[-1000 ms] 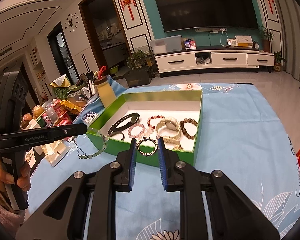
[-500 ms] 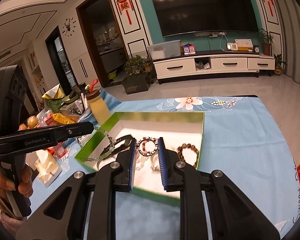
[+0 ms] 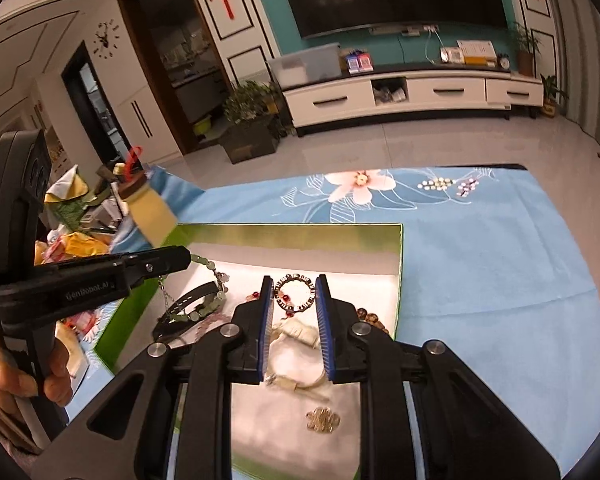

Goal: Organize jewelry
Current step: 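Lower the jade bracelet and ring into the box and open both tools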

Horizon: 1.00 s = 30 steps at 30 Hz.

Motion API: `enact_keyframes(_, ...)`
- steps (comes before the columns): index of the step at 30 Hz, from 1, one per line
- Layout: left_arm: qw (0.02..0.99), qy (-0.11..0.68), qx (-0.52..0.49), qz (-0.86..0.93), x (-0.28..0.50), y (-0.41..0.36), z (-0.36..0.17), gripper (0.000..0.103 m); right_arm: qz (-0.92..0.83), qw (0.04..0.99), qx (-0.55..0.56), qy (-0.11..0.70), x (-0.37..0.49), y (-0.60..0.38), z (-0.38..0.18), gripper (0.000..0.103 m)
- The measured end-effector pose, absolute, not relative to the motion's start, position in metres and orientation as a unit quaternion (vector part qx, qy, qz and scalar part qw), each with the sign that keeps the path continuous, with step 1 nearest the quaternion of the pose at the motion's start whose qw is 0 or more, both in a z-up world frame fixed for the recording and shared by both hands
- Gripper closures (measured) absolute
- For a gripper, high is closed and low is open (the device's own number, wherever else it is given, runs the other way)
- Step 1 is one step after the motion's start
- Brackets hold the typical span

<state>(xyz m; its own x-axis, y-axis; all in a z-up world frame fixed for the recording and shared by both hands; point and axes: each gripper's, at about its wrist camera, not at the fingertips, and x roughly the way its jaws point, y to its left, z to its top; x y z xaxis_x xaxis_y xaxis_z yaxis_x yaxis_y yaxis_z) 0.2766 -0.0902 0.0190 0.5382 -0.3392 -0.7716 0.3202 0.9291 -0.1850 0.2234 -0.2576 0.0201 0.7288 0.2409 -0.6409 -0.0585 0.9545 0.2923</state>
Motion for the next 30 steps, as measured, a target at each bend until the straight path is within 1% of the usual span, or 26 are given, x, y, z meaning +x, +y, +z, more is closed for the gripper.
enact_keyframes(11, 0.876, 0.453, 0.030, -0.161, 0.298, -0.104, 0.001, 0.096, 0.059, 0.912, 0.103, 0.393, 0.261, -0.252, 0.006, 0.082)
enact_keyframes(30, 0.869, 0.472, 0.033, -0.148, 0.308, -0.100, -0.011, 0.096, 0.047, 0.899, 0.106, 0.422, 0.284, -0.251, -0.007, 0.082)
